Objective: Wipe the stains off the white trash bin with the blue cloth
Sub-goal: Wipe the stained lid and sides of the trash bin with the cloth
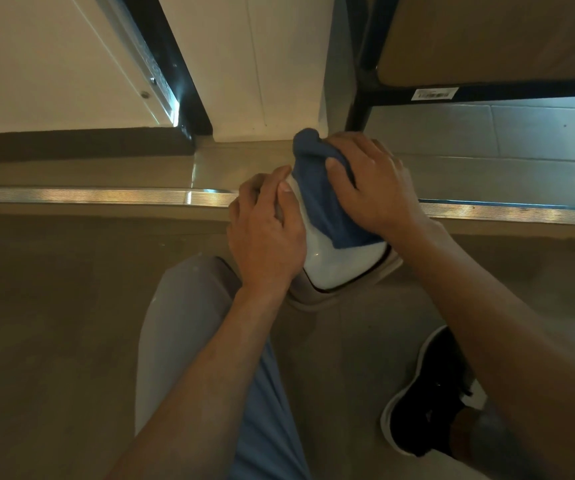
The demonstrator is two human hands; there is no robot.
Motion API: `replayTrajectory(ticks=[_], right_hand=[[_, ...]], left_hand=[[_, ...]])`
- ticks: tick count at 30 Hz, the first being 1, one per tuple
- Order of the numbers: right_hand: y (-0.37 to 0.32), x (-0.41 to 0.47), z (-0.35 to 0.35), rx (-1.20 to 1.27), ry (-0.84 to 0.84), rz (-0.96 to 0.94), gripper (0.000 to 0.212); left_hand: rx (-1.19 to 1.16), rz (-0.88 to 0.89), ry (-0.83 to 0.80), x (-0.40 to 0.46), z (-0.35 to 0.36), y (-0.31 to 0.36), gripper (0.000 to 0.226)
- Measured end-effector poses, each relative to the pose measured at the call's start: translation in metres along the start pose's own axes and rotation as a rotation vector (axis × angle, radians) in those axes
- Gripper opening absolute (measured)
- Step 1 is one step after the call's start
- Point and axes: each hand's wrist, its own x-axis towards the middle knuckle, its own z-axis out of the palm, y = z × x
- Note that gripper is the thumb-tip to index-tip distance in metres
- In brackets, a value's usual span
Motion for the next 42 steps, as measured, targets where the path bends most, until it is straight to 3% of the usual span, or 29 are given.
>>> replayTrajectory(ticks=[2,5,10,14,15,19,23,27,32,36,38,42], right_hand=[[0.006,0.002,0.001,0.021,0.012,0.044,0.044],[0.002,0.013,0.006,-0.019,0.017,0.299,0.045],[-0.002,-0.012,0.006,-0.055,0.099,-0.071,0.045],[-0.002,-0.001,0.01,0.035,0.135,0.337,0.046],[-0.008,-0.002,0.012,0.003,0.146,0.341,0.046],[-0.002,-0.014,0.007,-0.032,0.098,0.066,0.049],[0.007,0.006,0.004,0.034,0.022,0.371,0.051],[-0.001,-0.007,0.003,0.023,0.074,0.15,0.047],[0.008,0.009,0.003,0.056,0.007,0.405,0.047],[-0.011,-0.021,0.018,-0.111,0.211,0.116,0.049],[-0.003,-0.032,0.022,-0.083,0.263,0.08,0.049],[-0.001,-0.023,0.02,0.094,0.287,0.417,0.049]], left_hand=[[0.004,0.001,-0.006,0.0,0.001,0.001,0.044],[0.003,-0.008,-0.005,0.002,0.0,0.001,0.044],[0.002,0.009,-0.008,0.001,0.0,0.0,0.045],[-0.006,0.013,0.0,0.003,0.001,-0.001,0.044],[-0.007,0.011,0.008,0.003,0.0,-0.003,0.044],[-0.011,0.025,-0.004,0.002,0.001,-0.003,0.043],[0.0,0.019,0.004,0.002,0.002,-0.003,0.042],[-0.003,0.016,0.003,0.002,0.001,-0.004,0.042],[0.008,0.021,0.006,0.004,0.002,-0.003,0.039],[0.001,0.027,-0.004,0.003,0.0,-0.003,0.041],[0.003,0.032,-0.013,0.003,0.002,-0.002,0.041],[0.019,0.043,-0.004,0.003,0.003,-0.003,0.039]])
